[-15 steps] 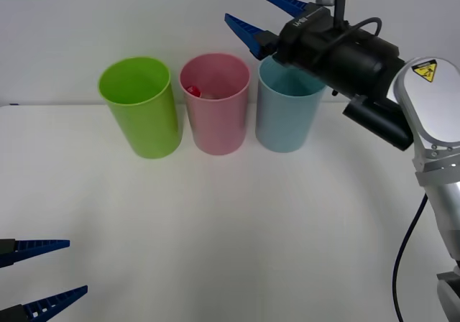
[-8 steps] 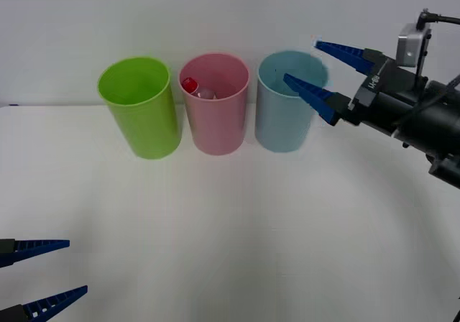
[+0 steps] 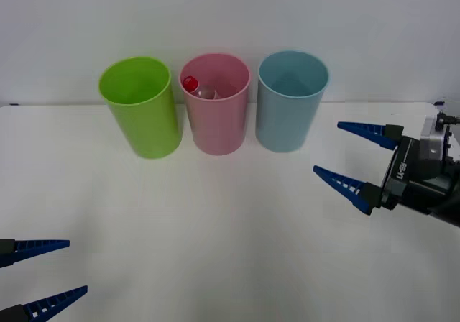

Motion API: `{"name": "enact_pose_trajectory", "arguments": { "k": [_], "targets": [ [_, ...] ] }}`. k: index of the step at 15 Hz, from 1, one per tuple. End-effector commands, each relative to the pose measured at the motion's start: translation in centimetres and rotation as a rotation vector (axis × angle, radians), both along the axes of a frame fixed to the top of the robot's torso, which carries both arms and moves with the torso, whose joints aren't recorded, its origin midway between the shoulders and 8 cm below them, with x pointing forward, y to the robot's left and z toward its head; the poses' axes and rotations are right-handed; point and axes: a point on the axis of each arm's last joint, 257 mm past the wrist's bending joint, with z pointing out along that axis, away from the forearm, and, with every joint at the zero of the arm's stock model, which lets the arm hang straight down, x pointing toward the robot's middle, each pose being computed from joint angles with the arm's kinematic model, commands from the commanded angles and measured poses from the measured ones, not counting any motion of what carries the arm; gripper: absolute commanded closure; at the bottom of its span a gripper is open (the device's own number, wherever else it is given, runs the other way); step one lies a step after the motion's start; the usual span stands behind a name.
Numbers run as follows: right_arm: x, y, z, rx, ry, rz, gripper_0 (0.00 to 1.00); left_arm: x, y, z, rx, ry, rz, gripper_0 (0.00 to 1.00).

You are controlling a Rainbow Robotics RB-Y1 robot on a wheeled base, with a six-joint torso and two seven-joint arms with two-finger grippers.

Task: Put cans in the blue bin and PET bottles in the pink bin and trash in the green bin.

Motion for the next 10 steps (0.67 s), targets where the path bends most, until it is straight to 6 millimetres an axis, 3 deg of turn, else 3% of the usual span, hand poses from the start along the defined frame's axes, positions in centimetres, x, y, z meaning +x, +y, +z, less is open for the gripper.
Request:
{"name": "enact_pose_trajectory", "arguments": {
  "k": [1,5,10],
  "targets": [
    [-2.5,-0.8,-4.0,-0.037,0.080,0.005,0.00,0.0,0.0,0.0,0.000,0.000,0.000,0.00],
    [-6.0,-2.5,-8.5,-0.129,0.135,0.017,0.00,0.0,0.0,0.0,0.000,0.000,0.000,0.00],
    [-9.6,-3.5,-11.6,-0.173,0.203,0.045,0.00,0.0,0.0,0.0,0.000,0.000,0.000,0.00]
  ]
}}
